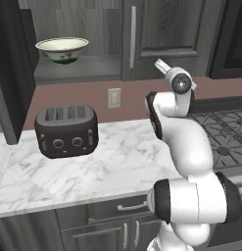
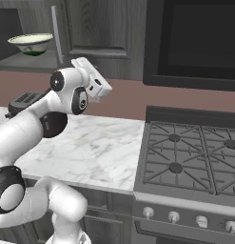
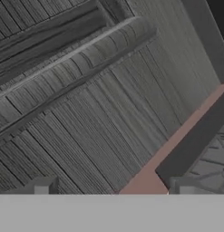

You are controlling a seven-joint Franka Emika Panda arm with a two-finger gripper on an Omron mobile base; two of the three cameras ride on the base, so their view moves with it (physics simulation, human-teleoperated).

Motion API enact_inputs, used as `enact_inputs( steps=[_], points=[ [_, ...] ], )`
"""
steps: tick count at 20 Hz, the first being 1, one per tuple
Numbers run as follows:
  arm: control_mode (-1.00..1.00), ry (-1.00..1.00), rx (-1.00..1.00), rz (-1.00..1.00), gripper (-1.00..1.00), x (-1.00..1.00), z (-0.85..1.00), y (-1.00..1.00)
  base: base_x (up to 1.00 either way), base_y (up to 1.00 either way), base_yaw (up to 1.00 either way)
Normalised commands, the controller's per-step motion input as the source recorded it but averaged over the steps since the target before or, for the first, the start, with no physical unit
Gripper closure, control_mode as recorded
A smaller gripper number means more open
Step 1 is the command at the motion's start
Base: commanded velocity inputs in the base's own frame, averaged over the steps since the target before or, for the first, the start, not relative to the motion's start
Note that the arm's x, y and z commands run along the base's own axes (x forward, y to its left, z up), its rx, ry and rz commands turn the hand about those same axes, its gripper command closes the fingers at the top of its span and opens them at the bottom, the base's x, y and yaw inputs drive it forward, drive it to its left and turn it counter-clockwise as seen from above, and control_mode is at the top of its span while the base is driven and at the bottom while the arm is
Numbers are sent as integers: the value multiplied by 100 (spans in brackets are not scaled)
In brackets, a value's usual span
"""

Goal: Open the cabinet. Pick the bowls from the counter and place them in the cabinet. Then close the cabinet.

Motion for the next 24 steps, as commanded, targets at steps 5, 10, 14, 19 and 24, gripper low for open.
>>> enact_inputs(
  steps=[5, 10, 14, 19, 24],
  points=[
    [-100, 2, 0, -1, -100, -41, 45, 0, 0, 0, 0],
    [-100, 6, 0, 0, -100, -47, 38, 0, 0, 0, 0],
    [-100, 3, 0, 0, -100, -54, 22, 0, 0, 0, 0],
    [-100, 0, 0, 0, -100, -73, 11, 5, 0, 0, 0],
    [-100, -3, -1, 0, -100, -98, 0, 13, 0, 0, 0]
  ],
)
